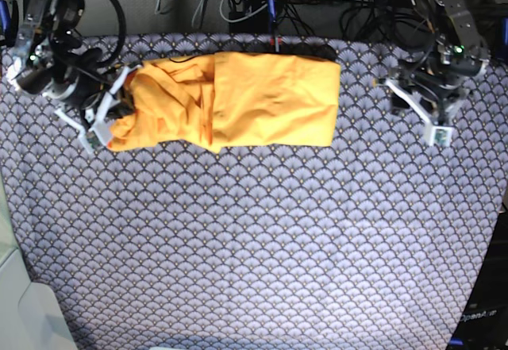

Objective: Fold the T-shirt properly
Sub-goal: 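Release the left gripper and lift the strip end with the right gripper, then fold the right-held end over onto the bundle toward the left gripper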

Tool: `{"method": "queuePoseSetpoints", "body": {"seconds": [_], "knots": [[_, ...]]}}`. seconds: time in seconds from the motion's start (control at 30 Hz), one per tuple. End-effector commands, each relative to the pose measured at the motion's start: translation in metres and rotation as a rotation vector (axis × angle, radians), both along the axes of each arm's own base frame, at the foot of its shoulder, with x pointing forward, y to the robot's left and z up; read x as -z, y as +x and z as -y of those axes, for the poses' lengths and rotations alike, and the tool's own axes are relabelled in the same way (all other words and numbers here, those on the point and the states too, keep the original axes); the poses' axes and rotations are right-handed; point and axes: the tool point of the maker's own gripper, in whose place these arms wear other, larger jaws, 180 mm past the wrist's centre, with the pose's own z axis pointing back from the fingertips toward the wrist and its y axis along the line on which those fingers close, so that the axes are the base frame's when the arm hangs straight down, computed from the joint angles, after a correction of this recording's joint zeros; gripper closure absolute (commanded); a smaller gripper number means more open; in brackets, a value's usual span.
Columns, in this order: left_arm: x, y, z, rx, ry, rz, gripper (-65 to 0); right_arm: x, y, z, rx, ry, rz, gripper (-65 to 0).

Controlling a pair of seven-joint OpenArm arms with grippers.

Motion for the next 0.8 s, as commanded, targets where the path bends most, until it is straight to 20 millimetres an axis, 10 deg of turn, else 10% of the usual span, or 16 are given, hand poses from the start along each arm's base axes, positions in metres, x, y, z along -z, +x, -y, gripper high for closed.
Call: {"method": "queuePoseSetpoints", "body": {"seconds": [0.0,0.4,0.77], "knots": [[-0.008,0.003,-0.009,-0.017,0.013,0.032,-32.3,-0.009,0.006,-0.01,-0.023,0.026,0.037,0.0],[0.02,-0.027,-0.055,-0.047,0.036,-0.068,-32.3,-0.006,-0.003,-0.093,-0.156,0.171,0.013,0.0],[0.036,-0.012,-0.052,-0.065,-0.028,-0.083,-32.3,-0.024,-0.012,-0.178,-0.313,0.317,0.028,0.0]]}}
